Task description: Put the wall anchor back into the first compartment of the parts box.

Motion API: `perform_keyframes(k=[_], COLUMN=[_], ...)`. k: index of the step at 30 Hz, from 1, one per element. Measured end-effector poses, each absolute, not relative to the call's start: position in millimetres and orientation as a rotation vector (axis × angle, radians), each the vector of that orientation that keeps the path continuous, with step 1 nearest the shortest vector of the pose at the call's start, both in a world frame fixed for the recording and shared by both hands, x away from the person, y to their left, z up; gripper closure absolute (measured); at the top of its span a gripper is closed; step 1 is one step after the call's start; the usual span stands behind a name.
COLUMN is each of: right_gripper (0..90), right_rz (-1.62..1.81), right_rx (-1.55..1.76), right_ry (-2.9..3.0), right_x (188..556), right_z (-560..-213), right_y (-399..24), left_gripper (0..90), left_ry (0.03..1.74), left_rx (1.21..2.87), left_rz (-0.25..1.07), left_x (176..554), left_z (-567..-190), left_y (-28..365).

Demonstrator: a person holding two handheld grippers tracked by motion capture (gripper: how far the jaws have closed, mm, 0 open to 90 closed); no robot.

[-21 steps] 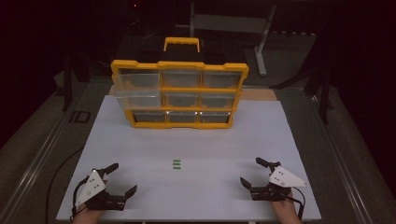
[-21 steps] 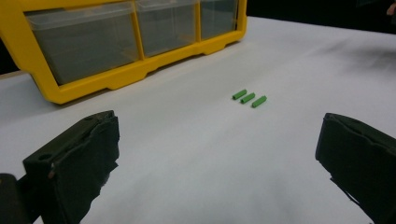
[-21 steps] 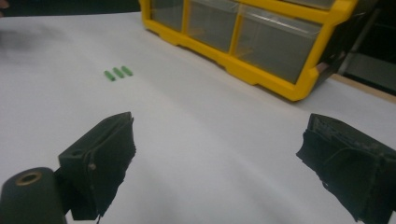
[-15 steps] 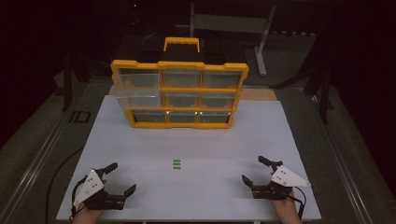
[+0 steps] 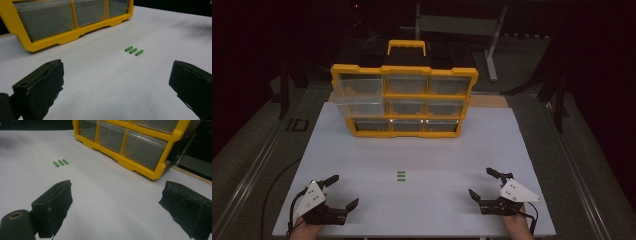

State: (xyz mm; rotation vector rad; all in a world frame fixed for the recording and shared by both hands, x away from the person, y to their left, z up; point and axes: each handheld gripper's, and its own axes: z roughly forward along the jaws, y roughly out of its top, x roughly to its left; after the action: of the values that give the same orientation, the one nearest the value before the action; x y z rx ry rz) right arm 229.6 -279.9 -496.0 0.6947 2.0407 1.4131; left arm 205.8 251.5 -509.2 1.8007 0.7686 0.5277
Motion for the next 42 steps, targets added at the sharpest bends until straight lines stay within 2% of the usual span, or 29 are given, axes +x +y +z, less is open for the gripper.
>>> perform_keyframes(k=[10, 22, 42], right_gripper=[9.4, 9.4, 9.4], right_rz=[1.429, 1.445, 1.474], right_rx=[0.691, 0.694, 0.690], right_ry=[2.049, 2.041, 2.036], right_x=[227.5, 229.2, 229.1], right_z=[-494.5, -495.1, -494.1], right_y=[-276.5, -277.4, -278.7], left_gripper=[0.0, 0.0, 0.0], left_ry=[0.691, 0.482, 0.272], left_rx=[1.764, 1.739, 1.825], left_rz=[0.390, 0.364, 0.302], left_x=[214.2, 233.2, 273.2], left_z=[-461.9, -398.7, -375.0], left_y=[247.1, 240.0, 191.0])
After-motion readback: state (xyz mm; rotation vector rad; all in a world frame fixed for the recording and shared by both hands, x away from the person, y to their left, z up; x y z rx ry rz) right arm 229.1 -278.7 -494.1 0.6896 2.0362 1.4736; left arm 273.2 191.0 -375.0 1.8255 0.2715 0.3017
